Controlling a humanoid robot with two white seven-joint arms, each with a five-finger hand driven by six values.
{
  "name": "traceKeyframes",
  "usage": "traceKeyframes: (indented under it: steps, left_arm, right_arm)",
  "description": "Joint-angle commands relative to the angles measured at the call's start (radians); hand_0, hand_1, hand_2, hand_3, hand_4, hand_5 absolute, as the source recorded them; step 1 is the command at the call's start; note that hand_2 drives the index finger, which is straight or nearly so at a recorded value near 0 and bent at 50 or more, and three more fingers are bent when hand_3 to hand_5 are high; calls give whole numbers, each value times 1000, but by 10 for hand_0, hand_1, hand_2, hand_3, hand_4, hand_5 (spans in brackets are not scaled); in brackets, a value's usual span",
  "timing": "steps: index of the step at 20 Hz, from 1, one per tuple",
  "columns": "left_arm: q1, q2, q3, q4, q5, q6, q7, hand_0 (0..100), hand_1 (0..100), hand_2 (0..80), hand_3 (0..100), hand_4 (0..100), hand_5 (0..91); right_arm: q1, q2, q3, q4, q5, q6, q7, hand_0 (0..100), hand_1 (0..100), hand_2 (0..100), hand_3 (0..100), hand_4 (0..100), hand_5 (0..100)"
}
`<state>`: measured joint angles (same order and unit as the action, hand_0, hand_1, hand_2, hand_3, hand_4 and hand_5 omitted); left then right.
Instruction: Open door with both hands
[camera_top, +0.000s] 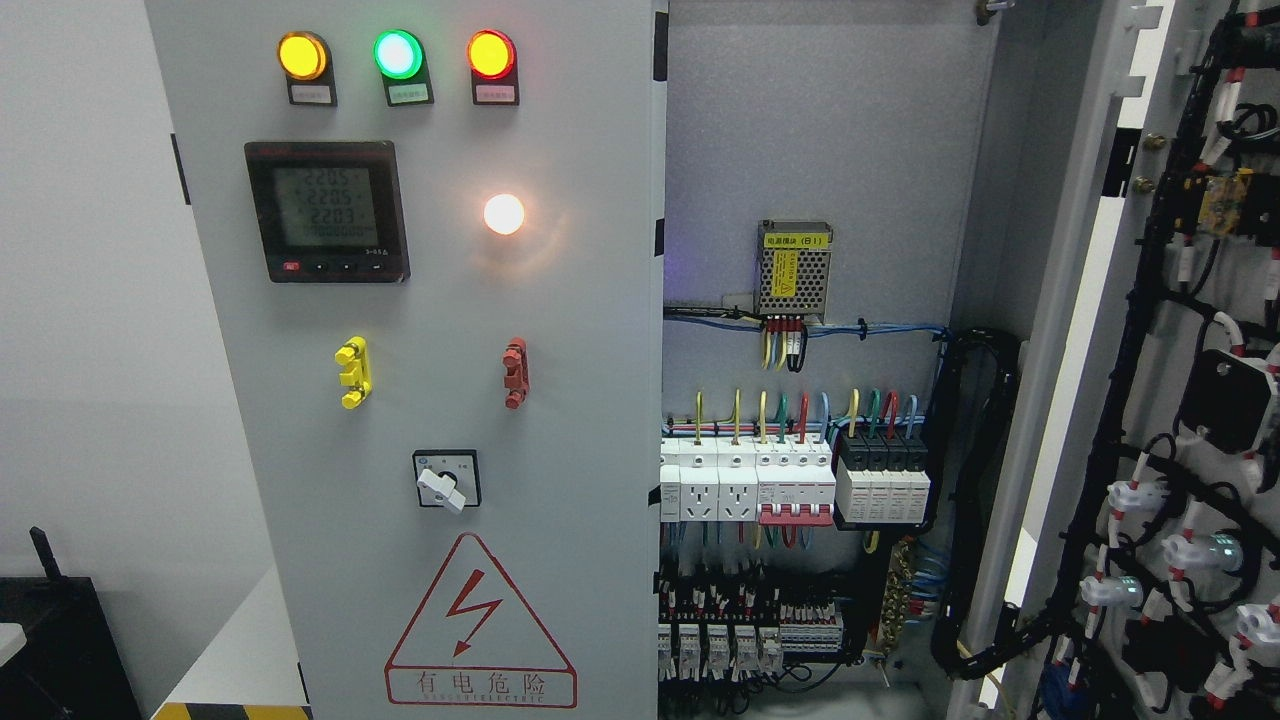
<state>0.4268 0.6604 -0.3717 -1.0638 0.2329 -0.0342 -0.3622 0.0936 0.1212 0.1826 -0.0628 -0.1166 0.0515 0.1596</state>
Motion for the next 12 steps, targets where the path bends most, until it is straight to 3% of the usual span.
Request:
traceKeyframes:
  steps: [1, 3, 7, 12]
  left_arm:
    - [-178, -435, 2, 733, -153, -133, 8, 120, 389, 0, 0, 0, 0]
    - [-236, -499, 2, 887, -153, -208, 19, 120, 389, 0, 0, 0, 0]
    - [-252, -585, 7, 944, -144, -217, 95, 120, 389, 0, 0, 0, 0]
    - [-250, -676, 100, 982, -152, -222, 97, 120, 389, 0, 0, 0, 0]
  right_arm:
    - [0, 0, 0, 0, 0, -1, 0, 120, 389, 0, 0, 0, 0]
    - [0, 0, 0, 0, 0, -1, 0, 120, 389, 0, 0, 0, 0]
    - [0, 0, 0, 0, 0, -1, 0, 120, 389, 0, 0, 0, 0]
    - [0, 0, 0, 0, 0, -1, 0, 120, 389, 0, 0, 0, 0]
